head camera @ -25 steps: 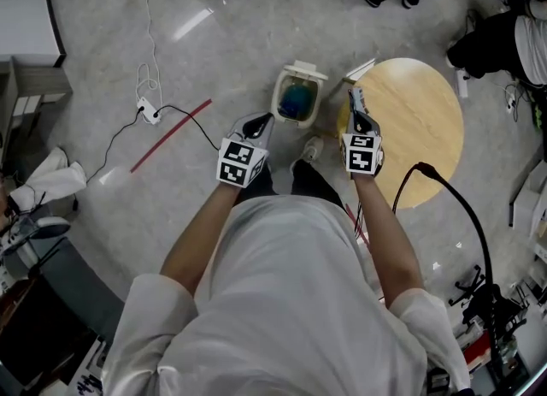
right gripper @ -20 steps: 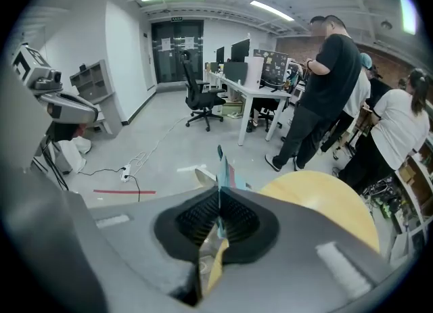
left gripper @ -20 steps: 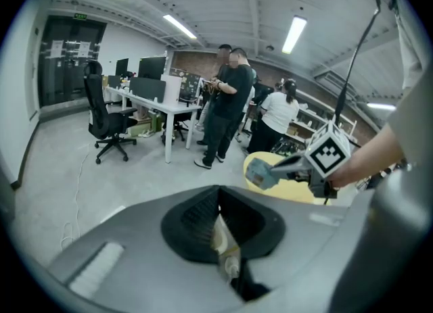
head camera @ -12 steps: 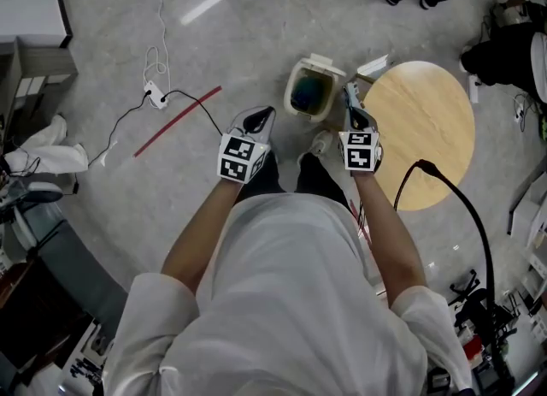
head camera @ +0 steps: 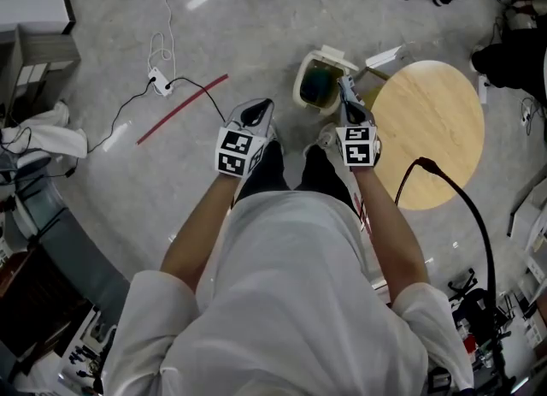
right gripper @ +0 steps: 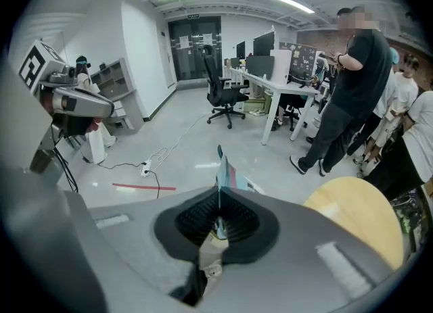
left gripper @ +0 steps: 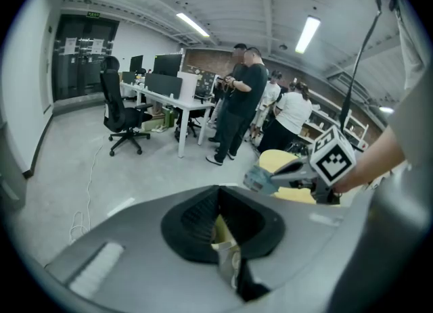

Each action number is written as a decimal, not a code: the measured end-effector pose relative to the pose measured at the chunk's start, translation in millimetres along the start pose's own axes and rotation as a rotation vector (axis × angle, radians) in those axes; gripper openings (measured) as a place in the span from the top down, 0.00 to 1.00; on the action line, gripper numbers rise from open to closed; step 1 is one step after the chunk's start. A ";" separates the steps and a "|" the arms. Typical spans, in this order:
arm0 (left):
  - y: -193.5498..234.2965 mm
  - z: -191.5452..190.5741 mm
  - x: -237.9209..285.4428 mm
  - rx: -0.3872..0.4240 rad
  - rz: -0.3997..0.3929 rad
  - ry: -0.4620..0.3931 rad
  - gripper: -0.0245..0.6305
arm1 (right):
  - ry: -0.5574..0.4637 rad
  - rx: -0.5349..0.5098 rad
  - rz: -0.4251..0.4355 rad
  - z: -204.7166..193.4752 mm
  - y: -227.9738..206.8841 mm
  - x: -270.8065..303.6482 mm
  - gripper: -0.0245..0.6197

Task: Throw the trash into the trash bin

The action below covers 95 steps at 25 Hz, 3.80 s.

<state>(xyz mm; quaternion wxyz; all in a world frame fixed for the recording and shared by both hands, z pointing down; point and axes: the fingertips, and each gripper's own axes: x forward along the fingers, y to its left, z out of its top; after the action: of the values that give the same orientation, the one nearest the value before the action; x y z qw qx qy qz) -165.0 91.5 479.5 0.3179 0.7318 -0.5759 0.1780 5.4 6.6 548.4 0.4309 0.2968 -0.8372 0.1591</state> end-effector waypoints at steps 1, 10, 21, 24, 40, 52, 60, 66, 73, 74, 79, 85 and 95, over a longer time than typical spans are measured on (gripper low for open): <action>2.6 -1.0 -0.2 -0.003 0.003 0.001 0.96 | 0.001 -0.002 0.008 0.2 2.8 2.4 0.96; 27.7 -12.0 3.7 -0.016 0.045 -0.004 0.96 | 0.017 -0.008 0.052 -11.5 8.2 28.3 0.96; 42.5 -43.8 24.9 -0.008 0.066 0.027 0.96 | 0.029 0.025 0.085 -29.0 -4.6 77.8 0.96; 45.8 -51.5 35.6 -0.005 0.061 0.042 0.96 | 0.041 0.028 0.095 -35.2 -5.8 95.0 0.96; 68.3 -110.4 96.0 -0.008 0.064 0.092 0.96 | 0.104 0.039 0.159 -90.9 5.4 187.7 0.96; 76.2 -173.6 126.8 -0.052 0.062 0.134 0.96 | 0.136 0.089 0.162 -140.6 4.3 254.7 0.96; 84.5 -213.6 150.7 -0.062 0.059 0.165 0.96 | 0.153 0.107 0.169 -177.8 5.6 294.1 0.96; 83.9 -231.5 163.6 -0.087 0.040 0.190 0.96 | 0.169 0.141 0.165 -197.0 7.8 312.8 0.96; 83.0 -240.3 173.6 -0.093 0.023 0.206 0.96 | 0.180 0.178 0.146 -207.6 0.6 325.6 0.95; 83.2 -241.2 174.0 -0.094 0.023 0.208 0.96 | 0.182 0.185 0.143 -208.8 -0.5 326.5 0.95; 84.4 -245.9 173.7 -0.107 0.022 0.218 0.96 | 0.192 0.197 0.136 -211.7 -2.5 327.9 0.83; 83.0 -246.3 176.4 -0.104 0.021 0.217 0.96 | 0.188 0.198 0.137 -211.1 -2.8 326.2 0.78; 79.6 -232.1 169.3 -0.091 0.025 0.191 0.96 | 0.178 0.190 0.129 -197.9 -2.4 306.4 0.79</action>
<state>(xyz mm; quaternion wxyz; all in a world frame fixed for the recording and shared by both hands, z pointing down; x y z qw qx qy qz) -170.4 112.8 776.8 0.4021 0.6891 -0.5594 0.2245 -7.6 -2.2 912.8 0.4622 0.2665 -0.7942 0.2906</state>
